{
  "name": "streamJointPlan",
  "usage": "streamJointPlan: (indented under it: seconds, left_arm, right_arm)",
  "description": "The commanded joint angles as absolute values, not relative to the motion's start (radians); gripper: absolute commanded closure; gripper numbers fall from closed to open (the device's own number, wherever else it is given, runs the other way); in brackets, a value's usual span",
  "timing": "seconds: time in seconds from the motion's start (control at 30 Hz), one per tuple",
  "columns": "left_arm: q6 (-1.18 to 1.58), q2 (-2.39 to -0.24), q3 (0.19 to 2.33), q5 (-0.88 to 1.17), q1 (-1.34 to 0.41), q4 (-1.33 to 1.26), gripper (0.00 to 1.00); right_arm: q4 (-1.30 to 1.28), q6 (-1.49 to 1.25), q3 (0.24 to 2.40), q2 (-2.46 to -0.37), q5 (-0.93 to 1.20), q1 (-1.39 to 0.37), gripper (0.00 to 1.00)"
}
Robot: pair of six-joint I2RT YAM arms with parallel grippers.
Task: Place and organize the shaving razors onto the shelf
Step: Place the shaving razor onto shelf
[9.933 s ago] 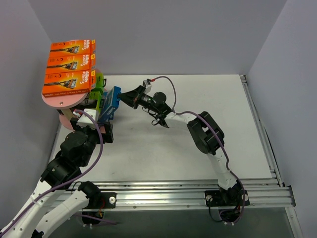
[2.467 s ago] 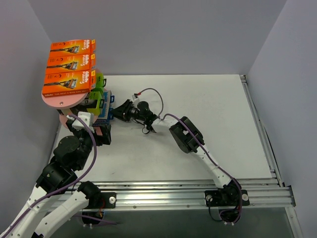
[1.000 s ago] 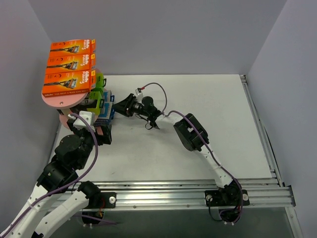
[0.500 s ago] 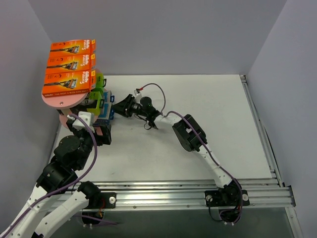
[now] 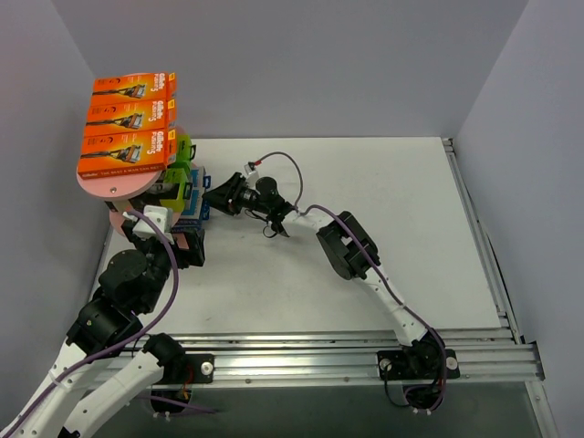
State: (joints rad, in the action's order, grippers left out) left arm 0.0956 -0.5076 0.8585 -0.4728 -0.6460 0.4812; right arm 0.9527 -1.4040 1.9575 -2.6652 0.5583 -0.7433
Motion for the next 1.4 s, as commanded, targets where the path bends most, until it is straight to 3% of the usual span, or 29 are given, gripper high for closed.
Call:
streamJointPlan:
  seconds: [0.0, 1.37]
  left_arm:
    - [0.098, -0.499, 0.87, -0.466, -0.64, 0.442, 0.05]
    - [0.1, -0.494, 0.87, -0.463, -0.641, 0.442, 0.05]
  right_arm:
    - [0.993, -1.393, 2.014, -2.675, 0.571, -0.753, 0.62]
    - [0.971, -1.397, 2.08, -2.718, 0.575, -0.755, 0.62]
